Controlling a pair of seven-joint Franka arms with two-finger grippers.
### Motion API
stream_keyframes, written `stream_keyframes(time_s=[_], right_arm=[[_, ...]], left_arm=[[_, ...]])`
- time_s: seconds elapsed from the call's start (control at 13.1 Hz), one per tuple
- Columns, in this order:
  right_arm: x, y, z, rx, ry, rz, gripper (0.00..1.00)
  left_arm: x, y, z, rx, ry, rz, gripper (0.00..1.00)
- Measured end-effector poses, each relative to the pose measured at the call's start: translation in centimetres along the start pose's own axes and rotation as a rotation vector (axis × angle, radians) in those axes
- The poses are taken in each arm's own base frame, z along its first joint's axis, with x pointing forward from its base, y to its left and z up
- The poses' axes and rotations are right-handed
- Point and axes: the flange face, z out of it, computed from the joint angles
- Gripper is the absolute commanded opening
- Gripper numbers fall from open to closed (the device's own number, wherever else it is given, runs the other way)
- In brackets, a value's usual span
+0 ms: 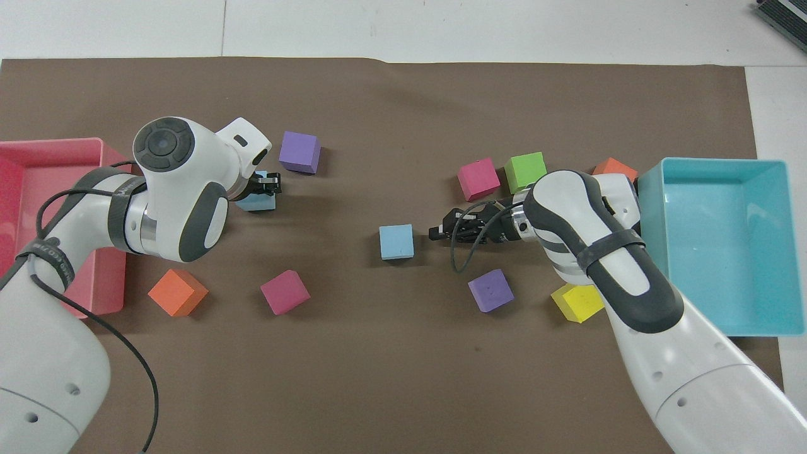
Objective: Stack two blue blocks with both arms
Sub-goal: 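Carry the light blue cube with the left gripper toward the center cube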
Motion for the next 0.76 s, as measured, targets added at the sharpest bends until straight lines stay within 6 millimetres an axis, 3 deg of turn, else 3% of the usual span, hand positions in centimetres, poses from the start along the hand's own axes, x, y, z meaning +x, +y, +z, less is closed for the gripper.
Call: stream_keyframes(time_s=[0.23, 0.76], right_arm=[[0.0, -0.1, 0.0, 0.007, 0.002, 0.003, 0.00], [-0.1, -0.2, 0.2, 0.017, 0.004, 0.008, 0.00]], left_arm=[[-1.5, 3.4, -2.9, -0.001, 0.001, -0.003, 0.12], [-6.9, 14.6, -3.3, -0.019, -0.004, 0.065, 0.13]])
